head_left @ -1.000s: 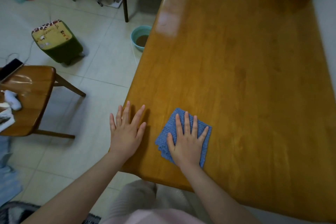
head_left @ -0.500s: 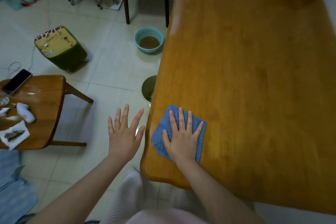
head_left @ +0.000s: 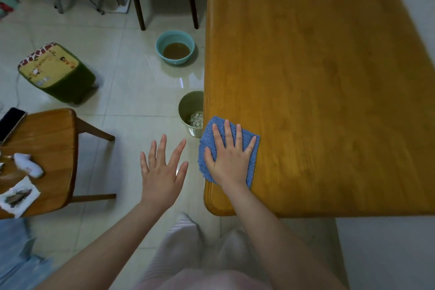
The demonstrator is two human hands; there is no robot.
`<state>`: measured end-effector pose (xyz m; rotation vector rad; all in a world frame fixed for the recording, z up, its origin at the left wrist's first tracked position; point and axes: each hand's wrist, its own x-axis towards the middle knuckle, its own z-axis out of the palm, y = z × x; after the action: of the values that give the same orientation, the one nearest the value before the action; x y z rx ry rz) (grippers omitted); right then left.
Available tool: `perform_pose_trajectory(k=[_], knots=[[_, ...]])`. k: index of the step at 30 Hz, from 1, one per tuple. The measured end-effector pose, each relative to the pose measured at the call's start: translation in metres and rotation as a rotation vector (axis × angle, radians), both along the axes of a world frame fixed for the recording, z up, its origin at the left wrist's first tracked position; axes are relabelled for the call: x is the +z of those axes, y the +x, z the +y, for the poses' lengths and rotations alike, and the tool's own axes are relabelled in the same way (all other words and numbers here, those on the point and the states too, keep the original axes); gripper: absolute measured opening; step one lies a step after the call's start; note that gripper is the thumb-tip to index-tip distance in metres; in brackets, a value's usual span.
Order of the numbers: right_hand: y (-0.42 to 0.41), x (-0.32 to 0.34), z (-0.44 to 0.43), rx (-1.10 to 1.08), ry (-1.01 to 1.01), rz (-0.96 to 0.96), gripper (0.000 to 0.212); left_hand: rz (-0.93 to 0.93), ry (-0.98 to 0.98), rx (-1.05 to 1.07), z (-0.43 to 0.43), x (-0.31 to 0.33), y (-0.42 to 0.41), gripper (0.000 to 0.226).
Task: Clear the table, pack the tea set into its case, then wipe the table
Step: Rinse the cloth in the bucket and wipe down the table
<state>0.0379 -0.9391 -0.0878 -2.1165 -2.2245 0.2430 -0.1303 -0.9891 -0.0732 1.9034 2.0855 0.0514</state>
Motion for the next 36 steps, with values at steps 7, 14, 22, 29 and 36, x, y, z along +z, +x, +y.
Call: perform_pose_trajectory(k=[7,14,22,29,36], knots=[[-0.002,-0.002,-0.04,0.028,-0.027,0.009,0.066,0.015,-0.009,-0.04,0.002,0.0,0.013,0.059],[0.003,-0.002,-0.077,0.107,-0.038,0.023,0.067,0.017,0.01,-0.054,0.002,-0.001,0.02,0.061],[0.028,-0.002,-0.081,0.178,-0.057,0.065,0.065,0.033,0.007,-0.068,0.008,0.002,0.036,0.063],[0.113,0.0,-0.081,0.179,-0.043,0.051,0.063,0.002,0.007,-0.046,0.006,0.01,0.089,0.063],[0.223,0.0,-0.075,0.203,-0.052,0.027,0.063,-0.028,0.039,0.003,0.003,0.01,0.173,0.061]])
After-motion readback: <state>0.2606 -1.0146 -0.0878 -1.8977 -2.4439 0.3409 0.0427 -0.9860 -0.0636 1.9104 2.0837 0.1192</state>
